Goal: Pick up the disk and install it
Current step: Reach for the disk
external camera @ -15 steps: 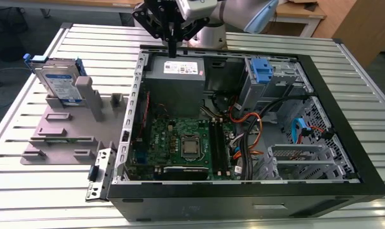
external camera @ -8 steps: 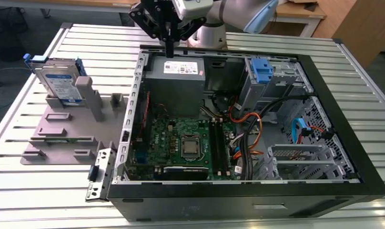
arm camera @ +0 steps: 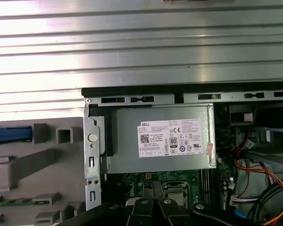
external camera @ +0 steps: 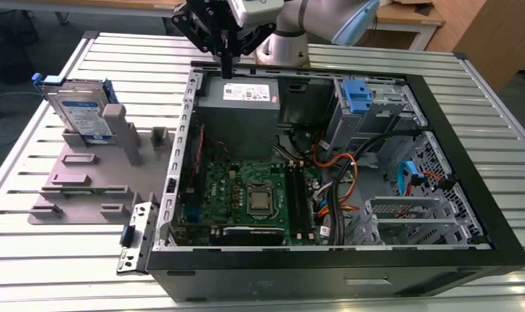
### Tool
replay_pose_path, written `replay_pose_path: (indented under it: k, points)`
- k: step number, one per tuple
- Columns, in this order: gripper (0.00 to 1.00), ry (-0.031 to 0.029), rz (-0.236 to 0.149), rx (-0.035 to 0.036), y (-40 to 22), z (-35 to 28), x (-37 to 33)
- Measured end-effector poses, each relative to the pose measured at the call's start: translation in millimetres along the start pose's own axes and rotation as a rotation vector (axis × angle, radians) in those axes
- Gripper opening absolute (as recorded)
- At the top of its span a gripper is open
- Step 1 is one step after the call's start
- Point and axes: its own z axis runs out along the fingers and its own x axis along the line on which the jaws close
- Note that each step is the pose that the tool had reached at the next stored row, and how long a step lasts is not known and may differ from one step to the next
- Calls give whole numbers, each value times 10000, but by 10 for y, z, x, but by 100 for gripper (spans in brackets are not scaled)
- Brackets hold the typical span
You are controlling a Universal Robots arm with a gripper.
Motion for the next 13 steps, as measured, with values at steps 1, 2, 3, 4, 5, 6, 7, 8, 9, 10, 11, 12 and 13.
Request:
replay_pose_path:
  k: [1, 2, 3, 4, 5, 6, 7, 8, 9, 10, 11, 12, 13]
  points:
    - [11, 0, 0, -1, -1, 0, 9]
    - [11, -1, 1, -2, -1, 1, 16]
    - [11, -1, 1, -1, -1, 1, 23]
    - [11, 0, 1, 0, -2, 0, 43]
    - [11, 1, 1, 1, -2, 1, 54]
    - [11, 0, 1, -1, -3, 1, 66]
    - [11, 0, 1, 0, -4, 1, 77]
    - [11, 0, 1, -1, -4, 2, 86]
    - [11, -1, 1, -2, -5, 2, 94]
    - [11, -1, 1, -1, -5, 2, 101]
    - [11, 0, 0, -1, -6, 2, 108]
    - [11, -1, 1, -1, -6, 2, 115]
    - [11, -1, 1, -1, -7, 3, 123]
